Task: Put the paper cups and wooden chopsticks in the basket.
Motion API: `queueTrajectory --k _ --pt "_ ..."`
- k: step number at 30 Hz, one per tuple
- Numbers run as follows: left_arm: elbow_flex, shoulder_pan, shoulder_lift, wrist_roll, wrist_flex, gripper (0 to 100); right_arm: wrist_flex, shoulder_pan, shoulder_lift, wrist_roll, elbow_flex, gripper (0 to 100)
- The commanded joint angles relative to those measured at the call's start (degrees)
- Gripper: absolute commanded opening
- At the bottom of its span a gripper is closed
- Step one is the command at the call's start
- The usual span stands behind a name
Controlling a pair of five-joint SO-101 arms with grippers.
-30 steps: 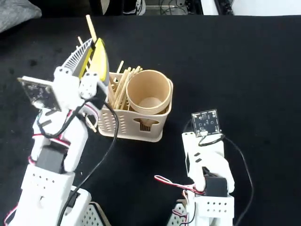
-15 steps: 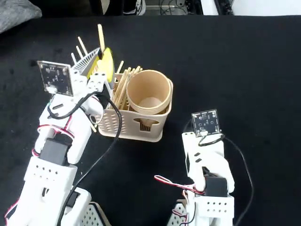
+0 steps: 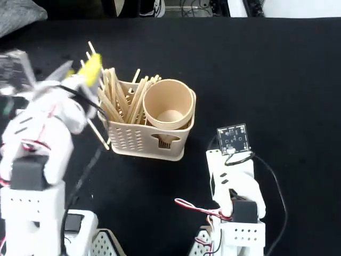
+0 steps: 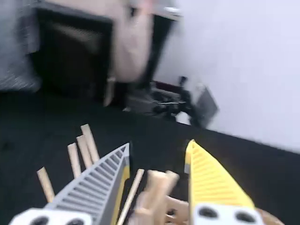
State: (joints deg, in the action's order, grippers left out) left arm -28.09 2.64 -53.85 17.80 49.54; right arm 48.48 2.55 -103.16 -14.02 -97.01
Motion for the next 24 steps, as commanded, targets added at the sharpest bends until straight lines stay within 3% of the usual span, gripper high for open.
queueTrajectory --k 1,6,18,24 --pt "6.90 8.66 8.00 10.90 2.99 20 0.18 0.79 -3.21 -0.09 0.40 1.1" --pt "9.36 11.56 23.56 16.70 0.62 20 0.18 0.79 -3.21 -0.09 0.40 1.1" --pt "25.80 11.82 63.65 16.79 -1.85 19 0.18 0.79 -3.21 -0.09 0.40 1.1" --pt "42.95 13.49 78.95 16.70 10.29 17 0.18 0.79 -3.21 -0.09 0.40 1.1"
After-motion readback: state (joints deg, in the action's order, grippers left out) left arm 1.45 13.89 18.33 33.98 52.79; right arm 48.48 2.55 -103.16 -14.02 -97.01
